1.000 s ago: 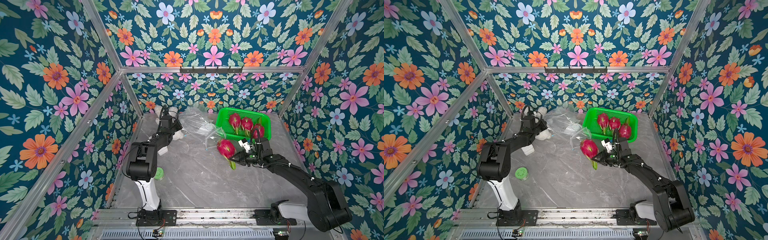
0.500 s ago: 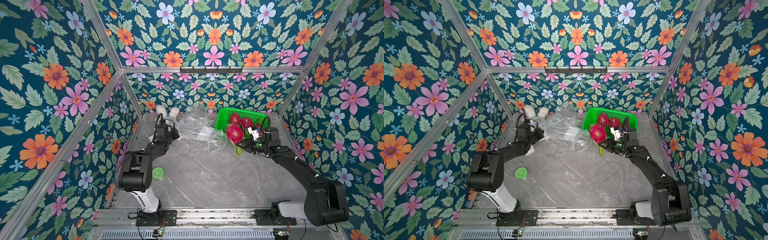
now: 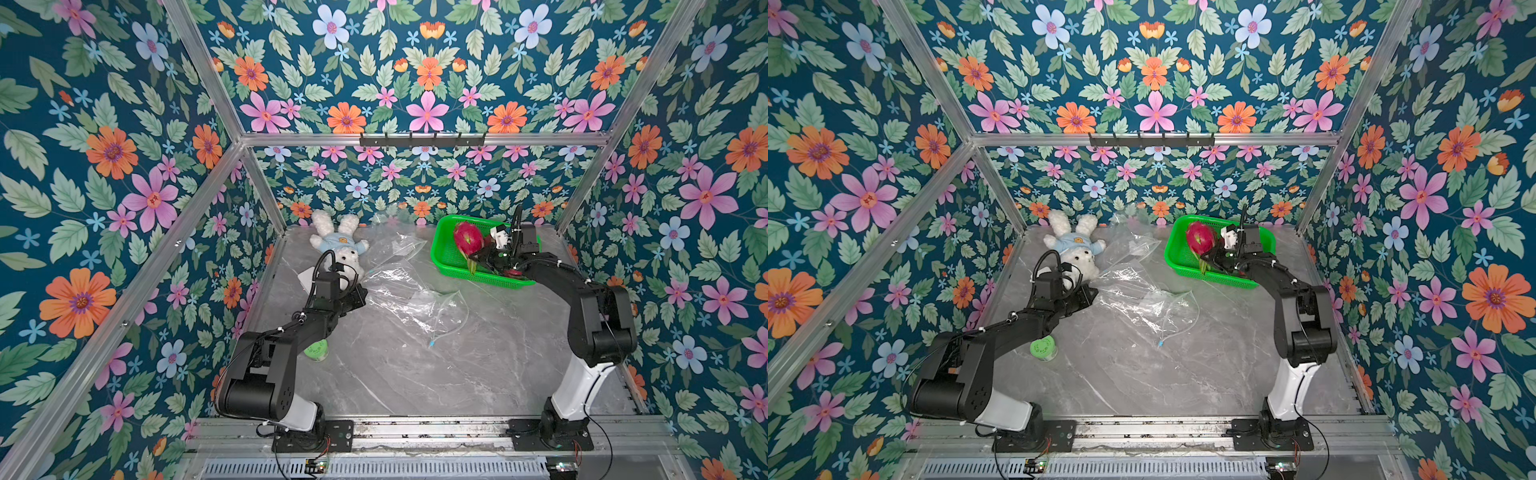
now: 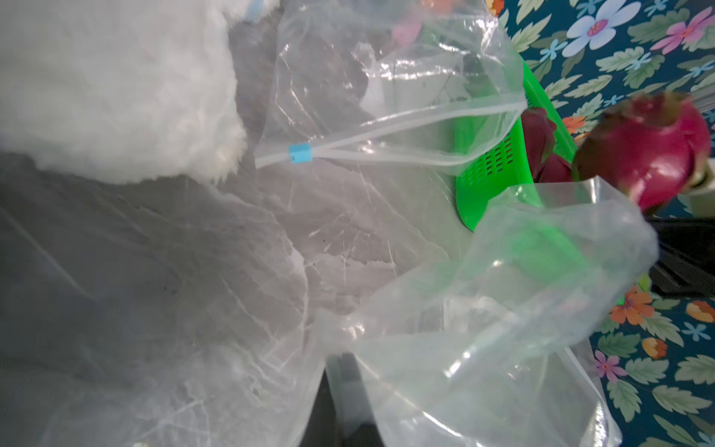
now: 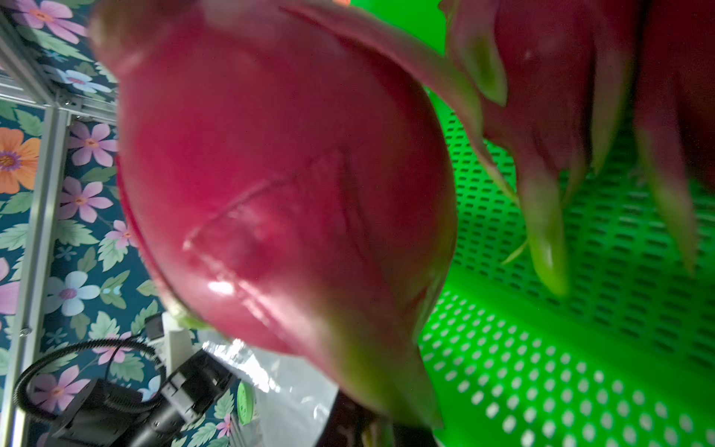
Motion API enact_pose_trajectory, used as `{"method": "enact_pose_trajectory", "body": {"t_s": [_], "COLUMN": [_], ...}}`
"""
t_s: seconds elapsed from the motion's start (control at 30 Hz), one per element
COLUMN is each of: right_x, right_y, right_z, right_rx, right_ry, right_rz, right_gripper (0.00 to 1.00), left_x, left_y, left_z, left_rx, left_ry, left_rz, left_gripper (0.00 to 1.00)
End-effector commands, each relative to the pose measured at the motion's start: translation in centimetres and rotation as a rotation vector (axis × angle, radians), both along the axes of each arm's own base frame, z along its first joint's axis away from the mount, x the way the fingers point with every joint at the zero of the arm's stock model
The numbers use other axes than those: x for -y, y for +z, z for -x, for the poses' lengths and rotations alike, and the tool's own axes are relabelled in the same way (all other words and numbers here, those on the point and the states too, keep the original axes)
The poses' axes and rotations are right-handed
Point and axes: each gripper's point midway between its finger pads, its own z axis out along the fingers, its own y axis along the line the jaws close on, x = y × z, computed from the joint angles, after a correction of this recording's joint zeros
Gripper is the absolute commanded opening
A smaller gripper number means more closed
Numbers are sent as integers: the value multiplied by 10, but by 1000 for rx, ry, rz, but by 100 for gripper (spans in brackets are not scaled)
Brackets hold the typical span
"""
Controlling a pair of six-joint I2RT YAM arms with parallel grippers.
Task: Open the zip-top bag and take out the dragon fruit
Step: Place the dragon fruit in the basket.
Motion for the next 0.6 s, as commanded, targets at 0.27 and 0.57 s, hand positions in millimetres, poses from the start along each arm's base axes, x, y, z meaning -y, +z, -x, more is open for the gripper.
{"method": "enact_pose_trajectory", "body": {"t_s": [0.27,0.57], "right_x": [-15,-10], "right_y": [-57,-83], "right_z": [-25,-17], "right_rx": [-96,-158], "right_ry": [59,56], "right_rz": [102,155], "right_gripper": [0,18], "left_x": [13,14], "left_y": [2,4], "left_z": [0,0], "left_rx": [5,6], "left_ry": [-53,-52], "left_rz": [2,-9], "left_gripper": [0,0]}}
